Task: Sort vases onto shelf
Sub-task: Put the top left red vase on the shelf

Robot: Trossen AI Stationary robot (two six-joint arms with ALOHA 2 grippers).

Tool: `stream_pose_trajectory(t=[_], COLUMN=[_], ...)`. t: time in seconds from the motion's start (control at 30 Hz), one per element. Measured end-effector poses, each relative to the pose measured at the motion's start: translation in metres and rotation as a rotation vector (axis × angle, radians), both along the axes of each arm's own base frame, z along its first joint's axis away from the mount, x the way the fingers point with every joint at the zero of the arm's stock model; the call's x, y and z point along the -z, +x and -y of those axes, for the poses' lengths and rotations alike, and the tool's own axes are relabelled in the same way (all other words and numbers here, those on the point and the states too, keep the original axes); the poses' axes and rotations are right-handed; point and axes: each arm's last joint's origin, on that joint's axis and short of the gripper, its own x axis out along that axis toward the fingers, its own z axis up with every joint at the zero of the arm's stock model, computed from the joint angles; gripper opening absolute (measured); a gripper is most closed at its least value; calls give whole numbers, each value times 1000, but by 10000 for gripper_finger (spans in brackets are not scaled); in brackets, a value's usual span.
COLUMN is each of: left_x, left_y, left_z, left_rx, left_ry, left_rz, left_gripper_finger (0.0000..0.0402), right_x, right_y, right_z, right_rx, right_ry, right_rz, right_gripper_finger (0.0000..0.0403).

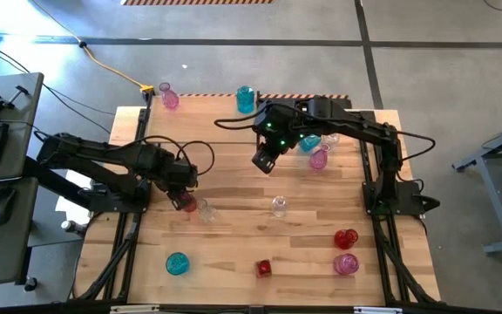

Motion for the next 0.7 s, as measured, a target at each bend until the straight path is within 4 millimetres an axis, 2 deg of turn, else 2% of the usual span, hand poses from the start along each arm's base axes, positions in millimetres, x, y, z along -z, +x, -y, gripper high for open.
stream_pose_trajectory(t=[0.7], left_x=[0], left_y=[3], left_z=[2], left_rx=[-11], left_ry=[-2], left_rz=[34], left_gripper_finger=[101], right_x=[0], right_y=[0], right_z=[0], right_rx=[6], right_ry=[-15], right_rz=[-2], right_gripper_finger=[76])
